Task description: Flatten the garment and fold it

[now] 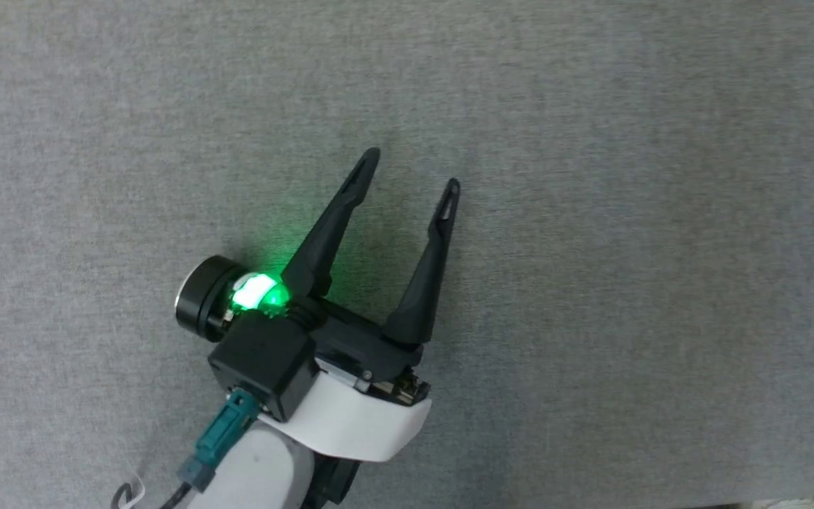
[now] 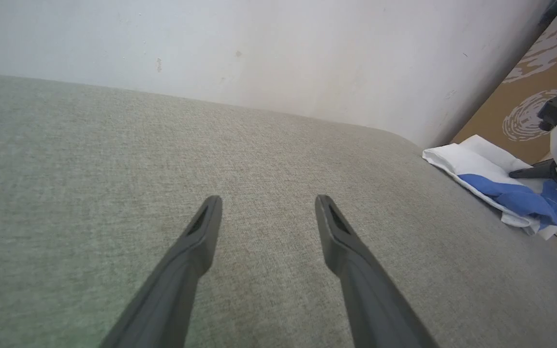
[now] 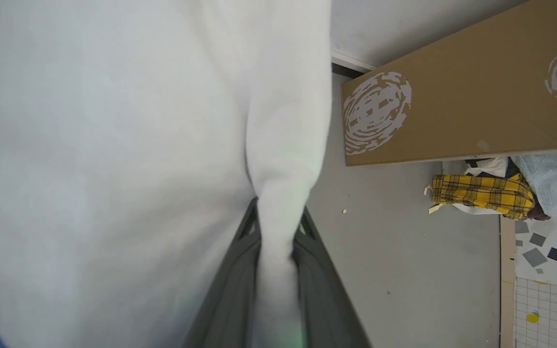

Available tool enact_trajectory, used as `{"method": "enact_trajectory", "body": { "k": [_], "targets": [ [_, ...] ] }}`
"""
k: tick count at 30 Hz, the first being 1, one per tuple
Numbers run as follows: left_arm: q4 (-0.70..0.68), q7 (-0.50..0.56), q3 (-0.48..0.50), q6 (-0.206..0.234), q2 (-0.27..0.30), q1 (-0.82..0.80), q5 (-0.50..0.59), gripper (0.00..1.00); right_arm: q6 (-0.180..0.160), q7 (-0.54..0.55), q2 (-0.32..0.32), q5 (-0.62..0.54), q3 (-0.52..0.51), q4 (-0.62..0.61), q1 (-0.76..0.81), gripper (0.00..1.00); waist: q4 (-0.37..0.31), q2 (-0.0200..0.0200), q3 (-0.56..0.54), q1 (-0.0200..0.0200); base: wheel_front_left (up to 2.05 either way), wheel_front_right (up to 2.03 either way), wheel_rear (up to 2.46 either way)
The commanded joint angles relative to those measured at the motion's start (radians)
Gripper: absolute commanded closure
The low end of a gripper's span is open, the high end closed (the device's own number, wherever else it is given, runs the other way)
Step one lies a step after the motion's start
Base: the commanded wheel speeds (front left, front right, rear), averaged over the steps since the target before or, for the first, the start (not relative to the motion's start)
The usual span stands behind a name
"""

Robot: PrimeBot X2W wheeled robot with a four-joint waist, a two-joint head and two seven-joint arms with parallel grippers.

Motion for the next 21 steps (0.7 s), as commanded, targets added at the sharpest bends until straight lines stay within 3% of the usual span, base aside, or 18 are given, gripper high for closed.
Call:
{"method": "enact_trajectory", "body": {
  "k": [1,2,3,4,5,6,16,21],
  "targets": [
    [0.003,0.003,-0.003,0.005,-0.001,-0.017,0.005,0.0,-0.002,-0.012,-0.011,-0.015,0.007,0.023,-0.021,1.0,0.017,0.0,0.017,-0.0001,0.0,0.0,0.0],
    [0.004,0.003,-0.004,0.005,-0.002,-0.019,0.005,0.0,-0.002,-0.018,-0.015,-0.02,0.011,0.037,-0.026,1.0,0.019,0.0,0.019,-0.0001,0.0,0.0,0.0],
    [0.006,0.002,-0.006,0.005,-0.002,-0.02,0.006,0.0,-0.002,-0.024,-0.017,-0.023,0.016,0.049,-0.031,0.81,0.02,0.0,0.019,-0.0001,0.0,0.0,0.0],
    [0.008,0.001,-0.007,0.006,-0.003,-0.022,0.006,0.0,-0.002,-0.03,-0.018,-0.025,0.021,0.06,-0.037,0.6,0.021,0.0,0.019,-0.0001,0.0,0.0,0.0],
    [0.011,-0.001,-0.008,0.007,-0.004,-0.023,0.006,0.0,-0.002,-0.035,-0.018,-0.025,0.028,0.069,-0.043,0.07,0.022,0.0,0.018,-0.0001,0.0,0.0,0.0],
    [0.013,-0.005,-0.009,0.007,-0.005,-0.025,0.007,0.0,-0.002,-0.041,-0.017,-0.025,0.035,0.077,-0.049,0.0,0.021,0.0,0.015,-0.0001,0.0,0.0,0.0],
    [0.047,-0.08,-0.013,-0.009,-0.004,-0.029,-0.009,0.0,-0.002,-0.083,-0.009,-0.022,0.089,0.14,-0.094,0.0,0.024,0.0,-0.064,-0.0001,0.0,0.0,0.0],
    [0.082,-0.117,0.011,-0.003,-0.015,-0.001,-0.05,0.0,-0.002,-0.177,0.024,-0.011,0.04,0.17,-0.091,0.0,0.04,0.0,-0.141,-0.0001,0.0,0.0,0.0]
  ]
}}
